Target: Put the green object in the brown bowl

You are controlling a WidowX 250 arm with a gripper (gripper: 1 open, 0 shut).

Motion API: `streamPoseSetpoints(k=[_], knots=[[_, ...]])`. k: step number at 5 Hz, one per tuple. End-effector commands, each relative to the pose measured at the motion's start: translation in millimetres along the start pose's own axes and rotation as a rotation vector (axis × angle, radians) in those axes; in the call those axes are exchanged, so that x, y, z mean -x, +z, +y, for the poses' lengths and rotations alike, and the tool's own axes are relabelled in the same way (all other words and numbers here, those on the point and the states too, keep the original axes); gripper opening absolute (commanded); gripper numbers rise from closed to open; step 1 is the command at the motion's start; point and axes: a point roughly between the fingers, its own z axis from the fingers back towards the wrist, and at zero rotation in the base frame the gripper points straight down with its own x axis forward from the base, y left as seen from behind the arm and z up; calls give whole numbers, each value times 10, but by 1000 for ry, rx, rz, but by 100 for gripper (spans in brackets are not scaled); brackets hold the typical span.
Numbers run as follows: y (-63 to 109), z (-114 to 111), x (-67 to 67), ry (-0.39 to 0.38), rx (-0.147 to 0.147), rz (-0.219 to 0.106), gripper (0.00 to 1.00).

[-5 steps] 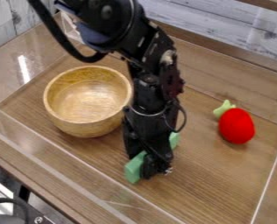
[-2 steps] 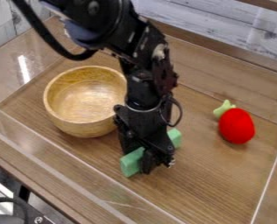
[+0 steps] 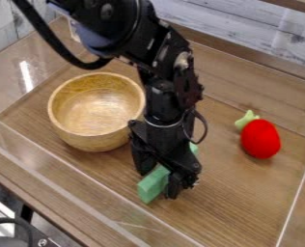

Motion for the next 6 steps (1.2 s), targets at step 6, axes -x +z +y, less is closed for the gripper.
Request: streamPoseSetpoints(k=[6], knots=[[715, 642, 164, 268, 0, -81, 0]])
